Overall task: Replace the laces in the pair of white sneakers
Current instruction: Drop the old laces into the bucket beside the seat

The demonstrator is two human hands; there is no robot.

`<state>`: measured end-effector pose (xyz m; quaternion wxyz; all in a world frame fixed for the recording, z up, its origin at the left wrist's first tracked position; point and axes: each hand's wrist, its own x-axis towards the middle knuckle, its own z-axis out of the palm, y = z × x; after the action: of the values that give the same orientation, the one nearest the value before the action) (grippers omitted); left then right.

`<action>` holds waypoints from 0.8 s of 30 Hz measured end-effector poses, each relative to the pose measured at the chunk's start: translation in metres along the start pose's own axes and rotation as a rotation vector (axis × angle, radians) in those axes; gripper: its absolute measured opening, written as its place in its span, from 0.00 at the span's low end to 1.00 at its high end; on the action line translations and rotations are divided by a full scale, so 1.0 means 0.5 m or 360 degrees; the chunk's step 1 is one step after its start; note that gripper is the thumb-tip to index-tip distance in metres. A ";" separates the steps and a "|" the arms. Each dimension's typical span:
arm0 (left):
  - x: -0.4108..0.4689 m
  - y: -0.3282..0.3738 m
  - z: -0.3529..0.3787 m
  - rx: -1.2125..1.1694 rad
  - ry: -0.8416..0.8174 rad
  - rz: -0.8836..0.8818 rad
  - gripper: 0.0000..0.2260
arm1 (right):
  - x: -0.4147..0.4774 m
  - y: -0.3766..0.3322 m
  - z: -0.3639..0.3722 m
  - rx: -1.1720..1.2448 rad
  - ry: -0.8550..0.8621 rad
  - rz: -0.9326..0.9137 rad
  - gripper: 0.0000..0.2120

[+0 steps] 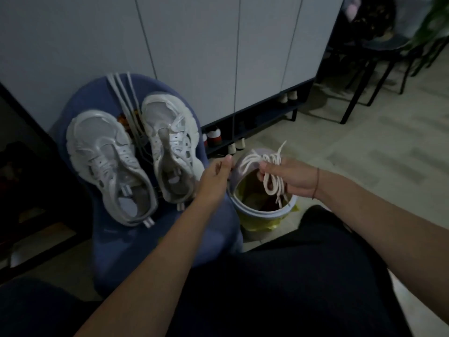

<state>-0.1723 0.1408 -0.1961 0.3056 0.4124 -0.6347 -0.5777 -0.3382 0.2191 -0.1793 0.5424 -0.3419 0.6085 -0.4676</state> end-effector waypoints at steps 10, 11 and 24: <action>0.172 -0.105 0.099 0.0330 -0.0285 -0.0043 0.20 | 0.144 0.233 -0.073 0.0507 0.0486 0.0348 0.11; 0.184 -0.115 0.108 0.0343 -0.0293 -0.0019 0.21 | 0.165 0.233 -0.077 0.0531 0.0533 0.0343 0.10; 0.197 -0.137 0.120 0.0226 -0.0312 0.0044 0.26 | 0.210 0.263 -0.104 0.0491 0.0630 0.0345 0.14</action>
<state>-0.2589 0.0840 -0.2813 0.2200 0.3656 -0.7065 -0.5645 -0.3958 0.1754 -0.3399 0.5054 -0.0902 0.6574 -0.5516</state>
